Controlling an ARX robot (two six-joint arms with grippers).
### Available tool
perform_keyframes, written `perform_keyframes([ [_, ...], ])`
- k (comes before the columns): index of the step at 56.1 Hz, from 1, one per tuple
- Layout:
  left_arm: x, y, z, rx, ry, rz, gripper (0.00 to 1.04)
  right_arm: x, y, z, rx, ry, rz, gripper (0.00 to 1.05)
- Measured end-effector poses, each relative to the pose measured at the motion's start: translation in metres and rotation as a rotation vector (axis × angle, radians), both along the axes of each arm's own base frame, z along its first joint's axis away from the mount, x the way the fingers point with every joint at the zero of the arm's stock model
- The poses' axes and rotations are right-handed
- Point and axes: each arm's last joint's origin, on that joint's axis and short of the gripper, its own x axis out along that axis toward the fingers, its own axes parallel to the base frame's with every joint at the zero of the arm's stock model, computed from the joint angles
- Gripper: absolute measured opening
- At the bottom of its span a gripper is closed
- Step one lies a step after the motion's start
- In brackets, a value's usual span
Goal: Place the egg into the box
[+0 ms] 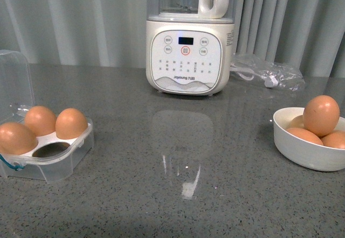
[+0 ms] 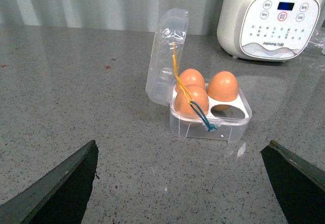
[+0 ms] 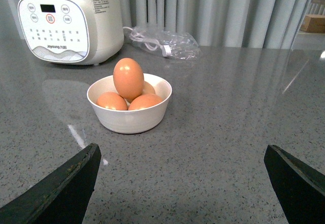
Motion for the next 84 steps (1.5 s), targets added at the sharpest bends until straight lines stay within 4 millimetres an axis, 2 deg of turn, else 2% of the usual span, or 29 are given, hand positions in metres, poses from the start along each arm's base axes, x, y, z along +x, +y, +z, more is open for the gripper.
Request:
perform_keyframes([
  [71,0.0,0.0,0.0,0.0,0.0,0.0,0.98,0.0,0.0,0.0,-0.005,-0.005,-0.01,0.98],
  [74,0.0,0.0,0.0,0.0,0.0,0.0,0.98,0.002,-0.001,0.008,-0.069,-0.068,-0.1,0.98],
  [84,0.0,0.0,0.0,0.0,0.0,0.0,0.98,0.017,-0.005,0.044,-0.121,-0.185,-0.128,0.98],
])
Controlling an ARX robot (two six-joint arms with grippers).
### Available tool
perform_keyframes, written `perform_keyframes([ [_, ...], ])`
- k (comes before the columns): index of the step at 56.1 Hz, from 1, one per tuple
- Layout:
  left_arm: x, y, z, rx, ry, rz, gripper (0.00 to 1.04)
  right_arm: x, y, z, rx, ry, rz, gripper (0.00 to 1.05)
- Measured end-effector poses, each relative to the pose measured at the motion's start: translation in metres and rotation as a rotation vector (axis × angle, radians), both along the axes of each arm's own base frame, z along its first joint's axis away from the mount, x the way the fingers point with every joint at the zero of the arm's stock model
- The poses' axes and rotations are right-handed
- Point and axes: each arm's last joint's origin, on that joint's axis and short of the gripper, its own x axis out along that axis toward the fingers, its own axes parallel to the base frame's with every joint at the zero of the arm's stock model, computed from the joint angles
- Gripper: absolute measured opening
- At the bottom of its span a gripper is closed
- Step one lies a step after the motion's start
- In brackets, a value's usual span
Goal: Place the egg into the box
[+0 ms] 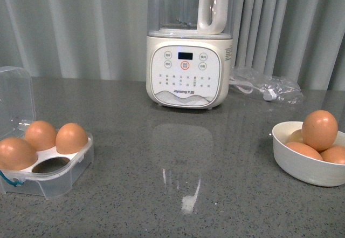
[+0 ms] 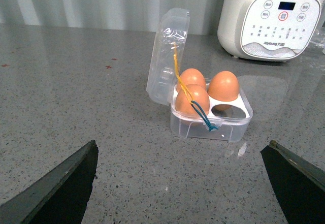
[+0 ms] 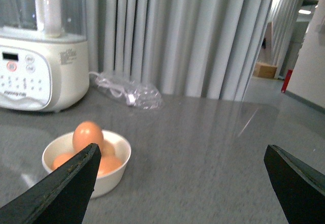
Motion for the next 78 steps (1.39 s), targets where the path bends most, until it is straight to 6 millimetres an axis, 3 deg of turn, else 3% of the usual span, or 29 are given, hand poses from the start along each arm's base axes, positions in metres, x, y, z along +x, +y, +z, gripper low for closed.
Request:
perform_keyframes([
  [8,0.0,0.0,0.0,0.0,0.0,0.0,0.98,0.028,-0.002,0.032,0.008,-0.067,0.024,0.98],
  [14,0.0,0.0,0.0,0.0,0.0,0.0,0.98,0.065,-0.005,0.05,0.055,-0.036,0.035,0.98],
  [24,0.0,0.0,0.0,0.0,0.0,0.0,0.98,0.13,-0.003,0.053,0.169,0.159,0.093,0.98],
  [37,0.0,0.0,0.0,0.0,0.0,0.0,0.98,0.182,0.017,0.059,0.227,0.34,0.158,0.98],
  [58,0.0,0.0,0.0,0.0,0.0,0.0,0.98,0.199,0.033,0.022,0.143,0.534,0.19,0.98],
  [78,0.0,0.0,0.0,0.0,0.0,0.0,0.98,0.195,0.035,-0.004,0.108,0.624,0.221,0.98],
])
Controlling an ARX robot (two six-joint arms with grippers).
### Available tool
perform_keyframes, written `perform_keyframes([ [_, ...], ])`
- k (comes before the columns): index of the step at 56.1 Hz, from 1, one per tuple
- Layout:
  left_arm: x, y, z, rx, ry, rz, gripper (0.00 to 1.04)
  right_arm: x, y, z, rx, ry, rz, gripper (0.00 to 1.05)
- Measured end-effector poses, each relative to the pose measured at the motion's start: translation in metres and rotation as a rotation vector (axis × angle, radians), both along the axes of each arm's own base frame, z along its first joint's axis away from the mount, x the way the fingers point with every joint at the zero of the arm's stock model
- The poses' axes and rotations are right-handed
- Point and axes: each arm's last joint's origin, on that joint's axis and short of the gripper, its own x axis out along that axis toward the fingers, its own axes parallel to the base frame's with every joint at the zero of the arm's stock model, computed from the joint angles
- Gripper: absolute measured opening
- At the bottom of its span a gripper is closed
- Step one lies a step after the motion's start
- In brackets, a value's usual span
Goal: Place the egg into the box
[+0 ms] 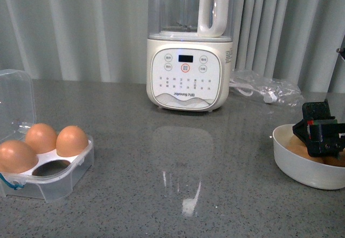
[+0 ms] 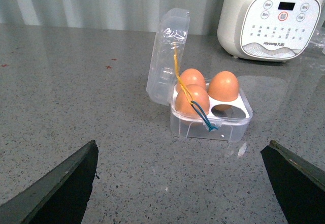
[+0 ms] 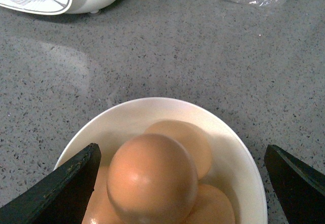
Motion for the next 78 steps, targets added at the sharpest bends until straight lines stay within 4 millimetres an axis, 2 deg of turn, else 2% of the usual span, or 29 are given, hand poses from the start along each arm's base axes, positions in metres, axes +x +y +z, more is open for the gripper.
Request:
perform_keyframes([
  [16,0.0,0.0,0.0,0.0,0.0,0.0,0.98,-0.002,-0.001,-0.006,0.004,0.019,0.013,0.98],
  [25,0.0,0.0,0.0,0.0,0.0,0.0,0.98,-0.002,-0.001,-0.005,0.006,0.01,0.017,0.68],
  [31,0.0,0.0,0.0,0.0,0.0,0.0,0.98,-0.002,0.0,-0.005,0.008,0.004,0.023,0.52],
  [35,0.0,0.0,0.0,0.0,0.0,0.0,0.98,-0.002,0.0,-0.004,0.006,0.0,0.026,0.45],
  [50,0.0,0.0,0.0,0.0,0.0,0.0,0.98,-0.007,0.004,0.002,0.004,-0.026,0.042,0.43],
  [54,0.0,0.0,0.0,0.0,0.0,0.0,0.98,-0.01,0.005,0.009,0.003,-0.05,0.049,0.43],
  [62,0.0,0.0,0.0,0.0,0.0,0.0,0.98,-0.014,0.001,0.035,0.019,-0.168,0.041,0.43],
  [72,0.0,0.0,0.0,0.0,0.0,0.0,0.98,0.002,0.0,0.065,0.105,-0.278,0.043,0.43],
  [75,0.0,0.0,0.0,0.0,0.0,0.0,0.98,0.009,0.007,0.069,0.134,-0.289,0.066,0.43],
  [78,0.0,0.0,0.0,0.0,0.0,0.0,0.98,0.019,0.026,0.072,0.169,-0.288,0.119,0.43],
])
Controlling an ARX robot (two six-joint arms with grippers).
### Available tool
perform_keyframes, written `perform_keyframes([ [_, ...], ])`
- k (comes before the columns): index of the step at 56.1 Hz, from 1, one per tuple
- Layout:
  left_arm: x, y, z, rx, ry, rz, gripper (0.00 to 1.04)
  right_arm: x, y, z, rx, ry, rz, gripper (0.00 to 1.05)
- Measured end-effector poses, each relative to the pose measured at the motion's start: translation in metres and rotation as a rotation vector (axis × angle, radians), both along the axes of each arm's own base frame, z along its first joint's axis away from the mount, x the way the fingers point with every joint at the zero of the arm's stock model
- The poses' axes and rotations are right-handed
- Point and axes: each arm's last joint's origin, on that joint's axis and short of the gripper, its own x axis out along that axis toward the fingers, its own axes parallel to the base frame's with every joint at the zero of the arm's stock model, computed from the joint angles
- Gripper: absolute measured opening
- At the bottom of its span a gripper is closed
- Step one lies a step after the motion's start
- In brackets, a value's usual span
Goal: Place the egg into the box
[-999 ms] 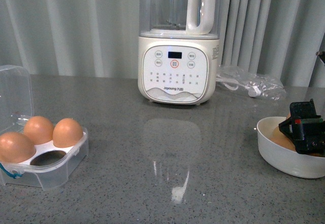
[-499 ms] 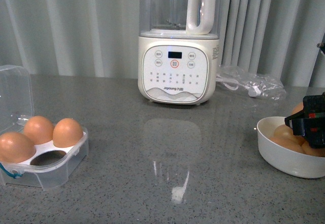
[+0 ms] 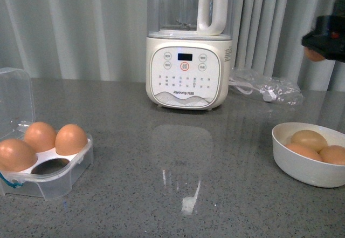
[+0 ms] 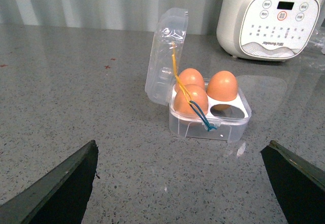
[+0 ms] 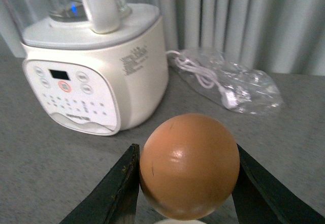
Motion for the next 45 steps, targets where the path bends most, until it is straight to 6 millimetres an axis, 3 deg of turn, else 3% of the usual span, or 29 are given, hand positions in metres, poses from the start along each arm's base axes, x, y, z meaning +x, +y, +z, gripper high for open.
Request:
perform_keyframes([
  [10,0.0,0.0,0.0,0.0,0.0,0.0,0.98,0.01,0.065,-0.005,0.022,0.017,0.207,0.43],
  [21,0.0,0.0,0.0,0.0,0.0,0.0,0.98,-0.002,0.12,-0.013,0.013,0.048,0.423,0.43],
  [29,0.0,0.0,0.0,0.0,0.0,0.0,0.98,-0.01,0.141,-0.023,-0.011,0.07,0.529,0.43],
  [45,0.0,0.0,0.0,0.0,0.0,0.0,0.98,-0.015,0.157,-0.037,-0.017,0.108,0.726,0.43],
])
